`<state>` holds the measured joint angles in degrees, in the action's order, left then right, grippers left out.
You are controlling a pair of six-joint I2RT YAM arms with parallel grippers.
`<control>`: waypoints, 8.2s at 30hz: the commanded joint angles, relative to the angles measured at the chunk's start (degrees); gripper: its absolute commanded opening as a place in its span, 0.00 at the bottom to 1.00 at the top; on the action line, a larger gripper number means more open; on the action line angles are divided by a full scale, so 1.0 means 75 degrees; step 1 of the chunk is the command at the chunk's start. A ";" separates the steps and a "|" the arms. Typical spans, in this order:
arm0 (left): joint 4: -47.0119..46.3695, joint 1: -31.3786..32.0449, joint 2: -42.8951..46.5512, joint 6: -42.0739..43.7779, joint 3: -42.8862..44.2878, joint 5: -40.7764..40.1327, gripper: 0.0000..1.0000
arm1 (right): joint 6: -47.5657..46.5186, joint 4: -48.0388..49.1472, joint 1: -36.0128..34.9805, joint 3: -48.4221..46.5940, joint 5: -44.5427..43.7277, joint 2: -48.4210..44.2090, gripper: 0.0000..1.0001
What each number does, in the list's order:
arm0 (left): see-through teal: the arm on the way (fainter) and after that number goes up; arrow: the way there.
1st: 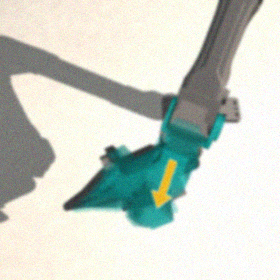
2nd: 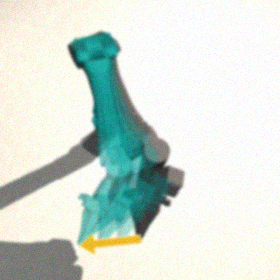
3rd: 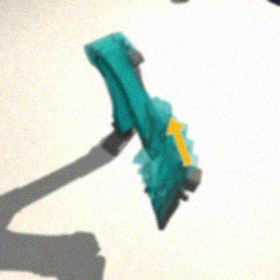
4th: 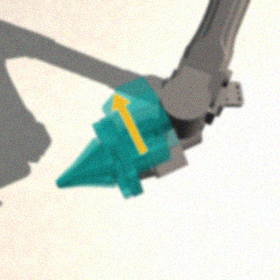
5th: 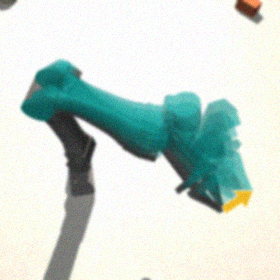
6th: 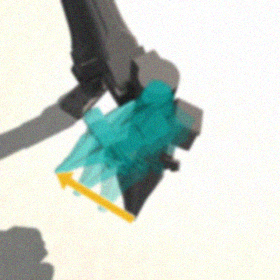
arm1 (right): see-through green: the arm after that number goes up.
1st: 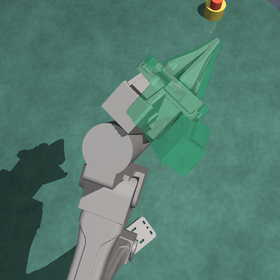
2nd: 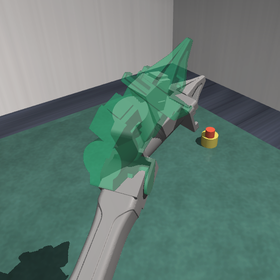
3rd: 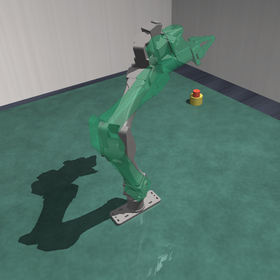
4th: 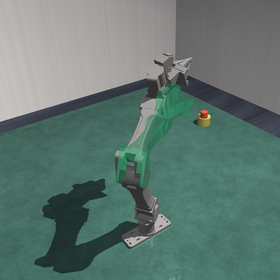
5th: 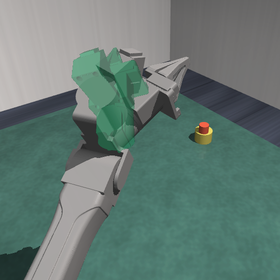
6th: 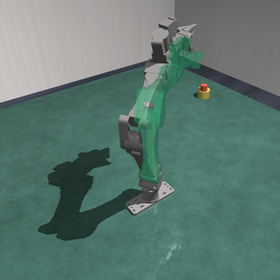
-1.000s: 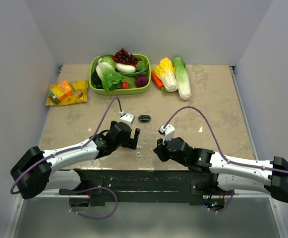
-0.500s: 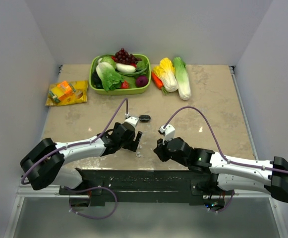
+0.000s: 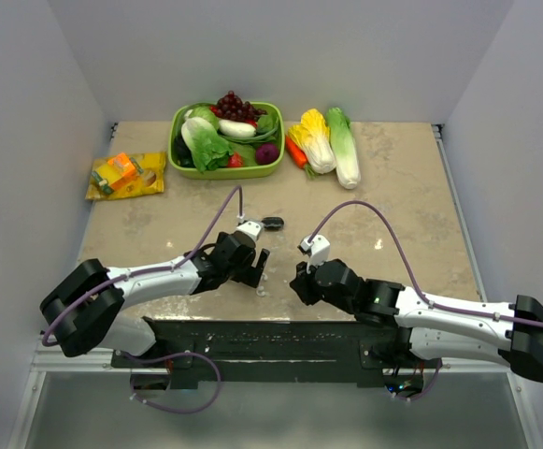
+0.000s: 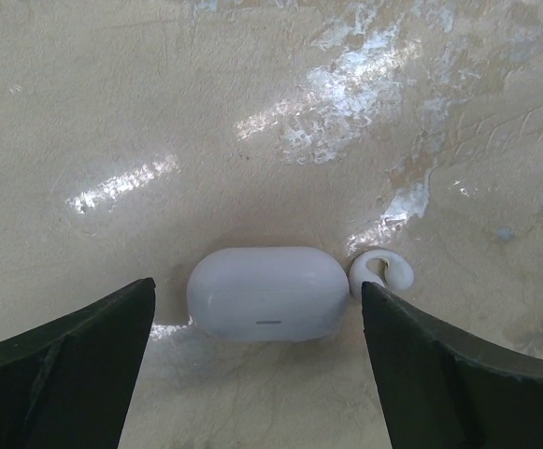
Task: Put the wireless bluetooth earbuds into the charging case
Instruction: Pick up the charging case at the center of the board, then open the charging case, then adjust the charging case.
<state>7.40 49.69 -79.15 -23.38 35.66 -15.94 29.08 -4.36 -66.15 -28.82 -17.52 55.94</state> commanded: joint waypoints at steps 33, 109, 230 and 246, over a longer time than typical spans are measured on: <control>-0.0096 0.0124 -0.0462 -0.0036 -0.0126 0.0157 0.78 | 0.0048 0.0054 0.0008 0.0069 -0.0242 -0.0182 0.20; -1.3386 0.0792 0.1834 0.4441 -0.4005 0.3696 0.00 | -0.0491 -0.1622 0.0019 -0.3330 0.0215 0.0838 0.82; -1.2178 0.1097 0.2773 0.4383 -0.3970 0.3451 0.00 | -0.0103 -0.0203 0.1566 -0.2227 0.2641 -0.0345 0.05; -1.0713 0.1097 0.2410 0.3913 -0.3243 0.2993 0.55 | -0.1616 -0.1446 0.1566 -0.3037 0.2312 -0.0534 0.00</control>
<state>-71.24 58.08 -60.51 8.49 9.74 8.93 22.00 -13.10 -54.72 -48.84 0.71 53.21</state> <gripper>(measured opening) 0.723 0.200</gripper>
